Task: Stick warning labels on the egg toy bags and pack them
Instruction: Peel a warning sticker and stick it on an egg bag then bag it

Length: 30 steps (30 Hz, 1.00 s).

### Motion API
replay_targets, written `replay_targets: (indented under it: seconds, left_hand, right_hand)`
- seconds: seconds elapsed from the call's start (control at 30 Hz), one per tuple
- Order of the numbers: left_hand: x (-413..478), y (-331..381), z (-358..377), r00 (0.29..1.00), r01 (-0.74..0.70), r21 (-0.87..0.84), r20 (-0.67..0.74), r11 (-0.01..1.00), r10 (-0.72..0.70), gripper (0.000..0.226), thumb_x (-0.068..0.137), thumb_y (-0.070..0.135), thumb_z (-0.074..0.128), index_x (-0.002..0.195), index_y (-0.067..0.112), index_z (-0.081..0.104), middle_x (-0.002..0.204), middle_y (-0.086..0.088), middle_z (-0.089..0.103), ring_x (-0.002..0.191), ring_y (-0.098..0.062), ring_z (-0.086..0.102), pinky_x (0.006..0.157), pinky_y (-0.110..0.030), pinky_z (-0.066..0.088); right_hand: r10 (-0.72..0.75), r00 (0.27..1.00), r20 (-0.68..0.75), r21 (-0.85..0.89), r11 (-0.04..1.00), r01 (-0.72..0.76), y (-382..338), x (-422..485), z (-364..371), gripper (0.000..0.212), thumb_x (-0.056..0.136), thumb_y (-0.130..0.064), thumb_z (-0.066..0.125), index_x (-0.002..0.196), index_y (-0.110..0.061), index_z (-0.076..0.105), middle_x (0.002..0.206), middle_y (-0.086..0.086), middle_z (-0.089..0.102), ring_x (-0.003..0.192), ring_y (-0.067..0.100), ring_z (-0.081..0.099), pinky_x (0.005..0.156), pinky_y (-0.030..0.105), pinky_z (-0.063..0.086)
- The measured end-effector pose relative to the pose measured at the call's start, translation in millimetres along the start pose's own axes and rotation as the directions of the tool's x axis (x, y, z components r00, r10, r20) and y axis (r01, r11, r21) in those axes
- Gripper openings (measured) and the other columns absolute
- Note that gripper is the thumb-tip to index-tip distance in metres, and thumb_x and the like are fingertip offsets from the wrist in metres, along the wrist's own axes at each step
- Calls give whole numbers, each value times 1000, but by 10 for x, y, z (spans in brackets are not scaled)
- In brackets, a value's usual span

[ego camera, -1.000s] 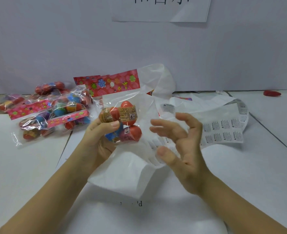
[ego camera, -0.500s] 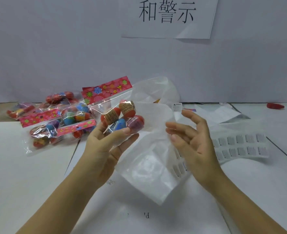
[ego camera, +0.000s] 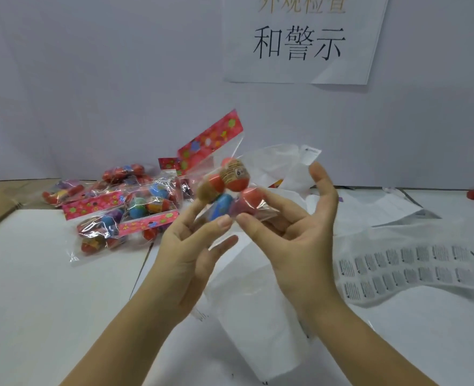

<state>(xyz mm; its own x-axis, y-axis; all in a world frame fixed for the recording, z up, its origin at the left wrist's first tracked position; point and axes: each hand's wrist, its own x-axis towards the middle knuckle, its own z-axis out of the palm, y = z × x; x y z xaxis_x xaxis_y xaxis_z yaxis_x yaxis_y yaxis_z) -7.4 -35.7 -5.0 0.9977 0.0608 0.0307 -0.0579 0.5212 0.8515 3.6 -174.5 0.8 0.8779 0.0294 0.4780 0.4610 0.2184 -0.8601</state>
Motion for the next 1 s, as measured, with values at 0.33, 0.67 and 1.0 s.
replay_targets:
  seconds: [0.33,0.67,1.0]
  left_hand:
    - [-76,-109,24,976,93,-178,213,980,-54,80,44,46,94,115,18,73,122,-10,69,115,-30,65,89,-40,57]
    - [5,-68,-35,996,-12,-49,-91,999,7,57,67,8,71,123,13,58,103,-10,75,92,-25,74,66,-25,58]
    - [27,-44,-8,988,4,-185,-154,983,-33,85,60,2,70,137,23,43,103,-17,72,85,-33,74,57,-36,61]
  right_hand:
    - [-421,859,292,-545,664,511,225,-135,-58,100,79,-4,75,146,-36,8,123,3,66,117,17,60,102,19,42]
    - [-255,962,95,-84,961,263,67,-96,-110,68,79,-14,69,131,-42,35,112,0,70,109,22,64,96,30,48]
    - [327,945,28,342,885,-316,-46,77,-170,17,70,-15,67,76,-26,78,75,-2,69,68,9,63,66,19,53]
